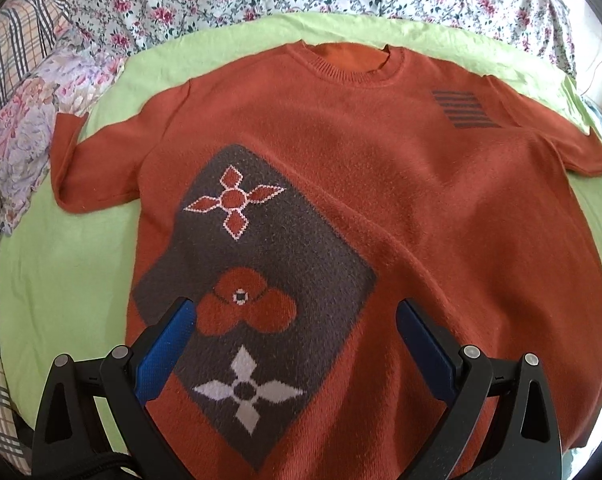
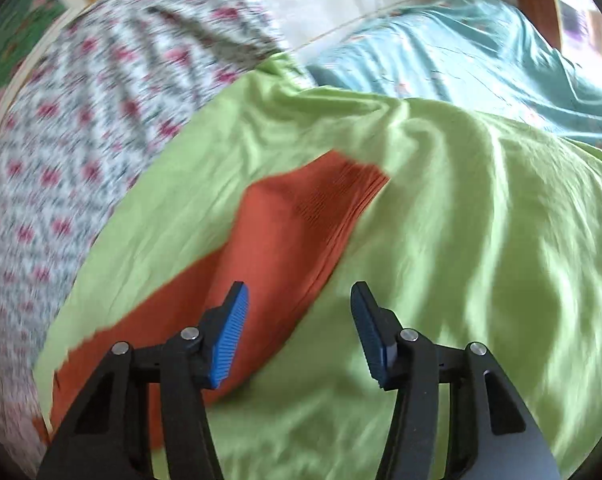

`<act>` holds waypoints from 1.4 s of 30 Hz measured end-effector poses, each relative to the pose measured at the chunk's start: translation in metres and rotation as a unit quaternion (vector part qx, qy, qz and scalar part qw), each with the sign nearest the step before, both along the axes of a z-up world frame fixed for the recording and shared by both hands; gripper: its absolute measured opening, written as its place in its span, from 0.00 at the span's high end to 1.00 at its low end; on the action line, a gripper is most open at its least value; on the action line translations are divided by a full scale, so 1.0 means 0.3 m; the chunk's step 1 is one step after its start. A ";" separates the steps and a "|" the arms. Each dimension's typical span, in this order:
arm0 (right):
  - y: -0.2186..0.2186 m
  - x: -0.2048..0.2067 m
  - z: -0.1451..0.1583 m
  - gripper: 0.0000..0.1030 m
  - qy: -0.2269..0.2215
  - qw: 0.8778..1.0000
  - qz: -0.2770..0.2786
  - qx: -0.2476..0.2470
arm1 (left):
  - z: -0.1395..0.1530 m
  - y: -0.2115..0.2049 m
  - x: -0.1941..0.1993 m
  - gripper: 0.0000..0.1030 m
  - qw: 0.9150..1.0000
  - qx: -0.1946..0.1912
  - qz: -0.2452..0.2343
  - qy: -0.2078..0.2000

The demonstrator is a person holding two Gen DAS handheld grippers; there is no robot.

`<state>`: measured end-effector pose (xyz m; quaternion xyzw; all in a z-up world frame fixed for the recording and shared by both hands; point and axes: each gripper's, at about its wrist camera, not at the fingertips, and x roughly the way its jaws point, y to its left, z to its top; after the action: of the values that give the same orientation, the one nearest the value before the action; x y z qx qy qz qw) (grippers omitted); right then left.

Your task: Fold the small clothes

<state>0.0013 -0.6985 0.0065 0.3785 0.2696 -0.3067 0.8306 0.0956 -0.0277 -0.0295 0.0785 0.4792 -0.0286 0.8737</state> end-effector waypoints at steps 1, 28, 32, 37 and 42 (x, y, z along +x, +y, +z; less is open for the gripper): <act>-0.044 0.022 -0.016 0.47 0.001 1.000 -0.012 0.008 | -0.004 0.001 0.009 0.03 1.000 0.000 0.003 0.002; 1.041 0.627 0.108 0.93 -0.071 0.923 0.373 0.055 | 0.012 0.153 -0.022 0.03 0.998 -0.058 0.034 -0.011; 1.301 0.751 0.072 0.93 -0.068 0.898 0.429 0.077 | 0.013 0.204 0.000 0.03 0.996 -0.072 0.045 -0.013; 1.544 0.876 0.005 0.93 -0.061 0.869 0.477 0.114 | 0.031 0.248 0.053 0.03 0.993 -0.104 0.047 -0.017; 1.693 0.940 -0.066 0.92 -0.048 0.848 0.508 0.143 | 0.071 0.267 0.179 0.03 0.989 -0.137 0.034 -0.033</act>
<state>0.2833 -0.1906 -0.0134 0.3174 0.4249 0.2185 0.8192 0.1492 0.0524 -0.0081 -0.0575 0.4439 -0.0617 0.8921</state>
